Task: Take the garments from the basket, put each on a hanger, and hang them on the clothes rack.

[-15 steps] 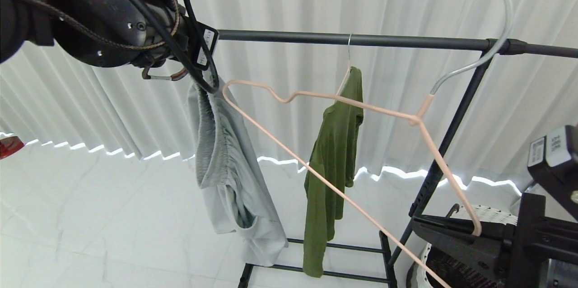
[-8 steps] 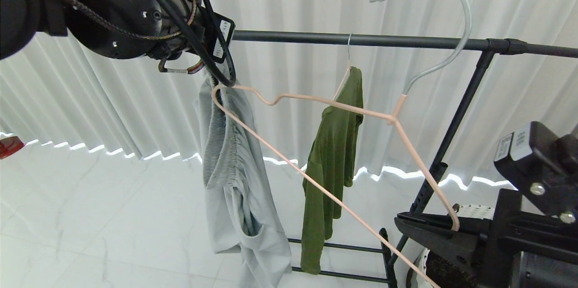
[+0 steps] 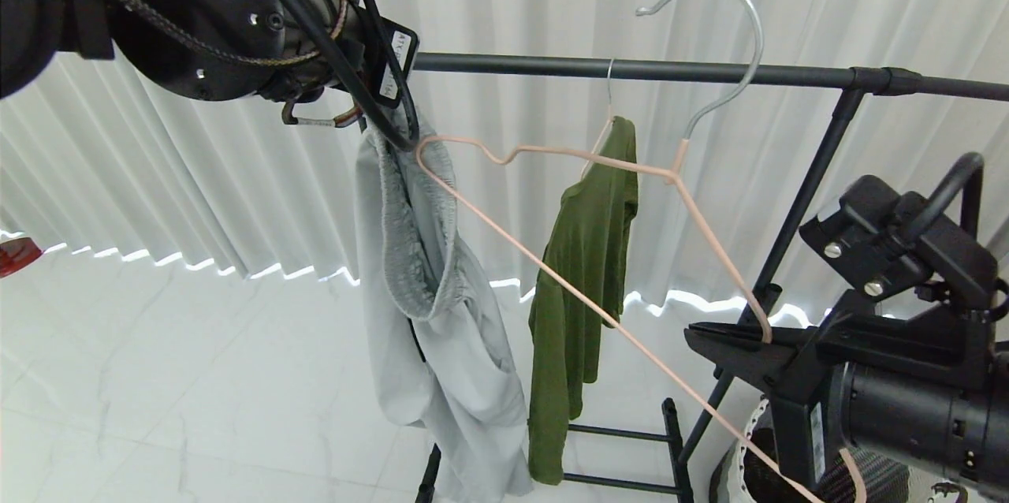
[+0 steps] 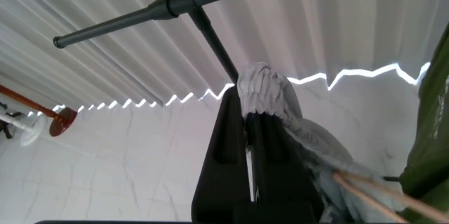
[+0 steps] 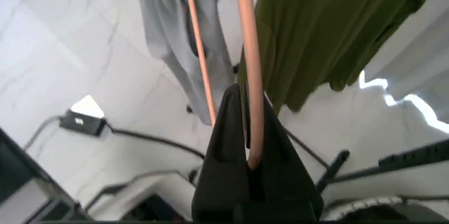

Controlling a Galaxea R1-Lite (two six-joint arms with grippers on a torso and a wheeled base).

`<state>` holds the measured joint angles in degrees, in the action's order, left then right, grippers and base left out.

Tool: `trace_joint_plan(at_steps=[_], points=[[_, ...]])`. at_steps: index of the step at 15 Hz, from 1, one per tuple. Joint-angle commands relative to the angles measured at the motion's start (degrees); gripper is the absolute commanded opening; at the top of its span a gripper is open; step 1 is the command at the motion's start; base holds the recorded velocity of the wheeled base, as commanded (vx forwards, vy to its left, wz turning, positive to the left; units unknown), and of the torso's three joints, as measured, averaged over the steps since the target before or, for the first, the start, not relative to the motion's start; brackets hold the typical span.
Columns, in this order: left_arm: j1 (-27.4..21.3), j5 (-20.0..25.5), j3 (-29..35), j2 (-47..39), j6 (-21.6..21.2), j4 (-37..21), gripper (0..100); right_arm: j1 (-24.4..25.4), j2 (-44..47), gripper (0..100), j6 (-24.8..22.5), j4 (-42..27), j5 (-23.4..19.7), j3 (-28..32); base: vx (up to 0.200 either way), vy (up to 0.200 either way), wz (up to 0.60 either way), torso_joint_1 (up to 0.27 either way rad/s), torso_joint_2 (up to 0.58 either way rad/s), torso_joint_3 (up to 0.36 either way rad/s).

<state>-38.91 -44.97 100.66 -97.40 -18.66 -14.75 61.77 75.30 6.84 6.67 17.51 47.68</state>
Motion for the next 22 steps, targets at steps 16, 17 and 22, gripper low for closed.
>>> trace_joint_plan(at_steps=[16, 17, 22], points=[[-11.45, -0.03, -0.02, -0.07, 7.24, -0.02, 0, -2.09, 12.68, 0, 0.19, 12.58, -0.54, 4.18, 0.0, 0.0, 0.0, 0.0, 0.0, 0.0], [-12.06, -0.03, -0.02, -0.07, 7.41, -0.02, 0, -2.09, 12.85, 0, 0.19, 12.58, -0.63, 4.53, 0.0, 0.0, 0.0, 0.0, 0.0, 0.0], [-12.24, 0.15, 0.59, 0.55, 7.33, -0.02, 0, -1.92, 12.5, 0, 0.1, 12.14, -0.72, 4.18, 0.0, 0.0, 0.0, 0.0, 0.0, 0.0]])
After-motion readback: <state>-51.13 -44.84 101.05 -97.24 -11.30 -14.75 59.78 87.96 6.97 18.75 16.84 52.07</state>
